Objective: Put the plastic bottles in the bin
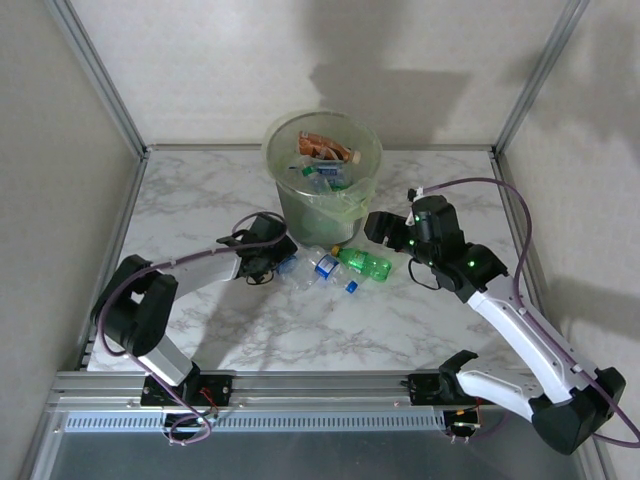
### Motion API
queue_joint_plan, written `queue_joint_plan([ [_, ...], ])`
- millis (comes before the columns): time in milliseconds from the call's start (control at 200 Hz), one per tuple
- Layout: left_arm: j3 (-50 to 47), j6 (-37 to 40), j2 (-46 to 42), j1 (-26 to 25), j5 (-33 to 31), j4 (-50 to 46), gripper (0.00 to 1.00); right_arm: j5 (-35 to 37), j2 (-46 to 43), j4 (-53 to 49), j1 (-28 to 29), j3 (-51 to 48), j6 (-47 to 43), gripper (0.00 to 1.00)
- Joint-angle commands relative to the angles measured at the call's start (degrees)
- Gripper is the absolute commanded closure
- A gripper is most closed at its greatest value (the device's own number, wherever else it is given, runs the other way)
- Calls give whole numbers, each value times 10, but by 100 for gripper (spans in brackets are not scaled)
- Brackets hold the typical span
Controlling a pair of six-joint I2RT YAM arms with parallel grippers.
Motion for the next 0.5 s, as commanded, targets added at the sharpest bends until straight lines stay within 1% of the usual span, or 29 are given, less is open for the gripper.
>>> queue_joint_plan([
  [0,-18,11,-2,-6,0,-19,18,-7,-2,12,3,15,3,20],
  [195,-41,18,-12,-6,-6,-25,23,-10,-5,15,4,11,9,20],
  [350,-46,15,0,-6,7,-13,28,-10,-1,10,4,15,8,20],
  [496,-44,17,-7,-6,9,-13,33,-7,-3,6,4,18,6,20],
])
